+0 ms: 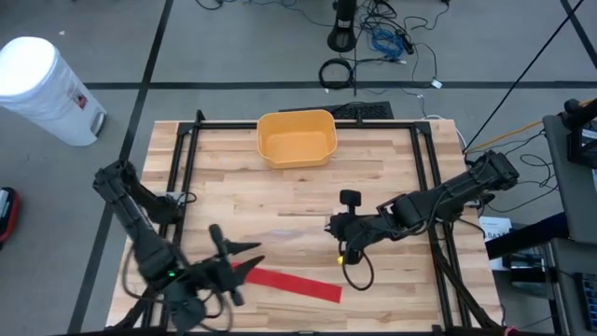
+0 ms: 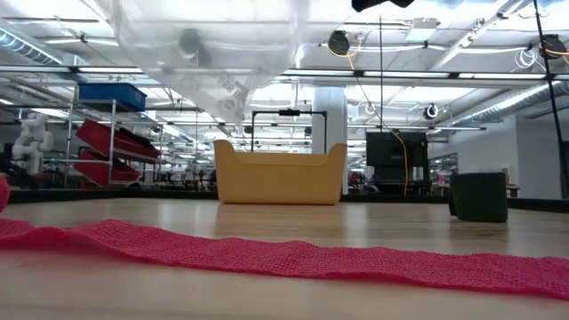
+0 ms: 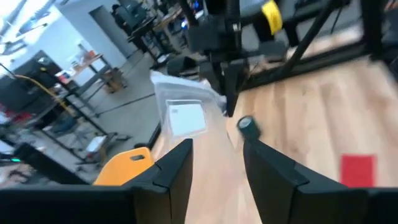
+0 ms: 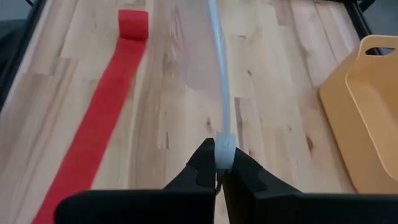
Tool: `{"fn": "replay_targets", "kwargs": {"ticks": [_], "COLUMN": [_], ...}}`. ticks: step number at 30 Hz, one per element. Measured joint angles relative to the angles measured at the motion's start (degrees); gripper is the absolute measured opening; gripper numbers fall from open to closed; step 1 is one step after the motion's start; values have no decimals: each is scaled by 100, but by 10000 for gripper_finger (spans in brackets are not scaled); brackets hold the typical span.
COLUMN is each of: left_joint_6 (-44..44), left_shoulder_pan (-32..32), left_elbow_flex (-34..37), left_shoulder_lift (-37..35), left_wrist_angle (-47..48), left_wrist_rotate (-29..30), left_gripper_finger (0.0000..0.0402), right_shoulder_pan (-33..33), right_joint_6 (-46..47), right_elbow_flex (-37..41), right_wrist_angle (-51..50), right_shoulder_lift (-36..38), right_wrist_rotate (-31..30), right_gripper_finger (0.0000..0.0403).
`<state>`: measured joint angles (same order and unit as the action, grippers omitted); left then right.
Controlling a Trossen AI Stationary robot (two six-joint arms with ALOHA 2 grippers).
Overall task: Roll bandage
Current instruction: Open the transparent zip bag
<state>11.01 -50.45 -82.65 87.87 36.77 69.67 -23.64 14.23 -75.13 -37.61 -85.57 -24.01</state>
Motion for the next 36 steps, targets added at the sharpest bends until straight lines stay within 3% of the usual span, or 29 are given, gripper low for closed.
{"fn": "replay_targets", "kwargs": {"ticks": [9,18,22,34,36], "left_joint_6": [-888,-1138,-1137,-991,-987], "left_shoulder_pan": [534,787,871,880,880], "left_elbow_flex": [-2,-2,0,-1,0], "left_shoulder_lift": [255,302,302,302,302], "left_wrist_angle": [-909,-883,-881,-933,-933], "left_wrist_rotate": [500,13,-359,-206,-205], "left_gripper_finger": [236,241,208,22,10], "right_shoulder_pan": [187,230,230,230,230], "right_joint_6": [-23,-183,-187,-274,-292], "right_elbow_flex": [-2,-2,-2,-2,-2], "right_wrist_angle": [-71,-74,-65,7,33], "right_shoulder_lift": [-140,-224,-224,-224,-224], "right_wrist_rotate": [7,31,29,-142,-275], "right_gripper_finger": [0,0,6,7,7]}}
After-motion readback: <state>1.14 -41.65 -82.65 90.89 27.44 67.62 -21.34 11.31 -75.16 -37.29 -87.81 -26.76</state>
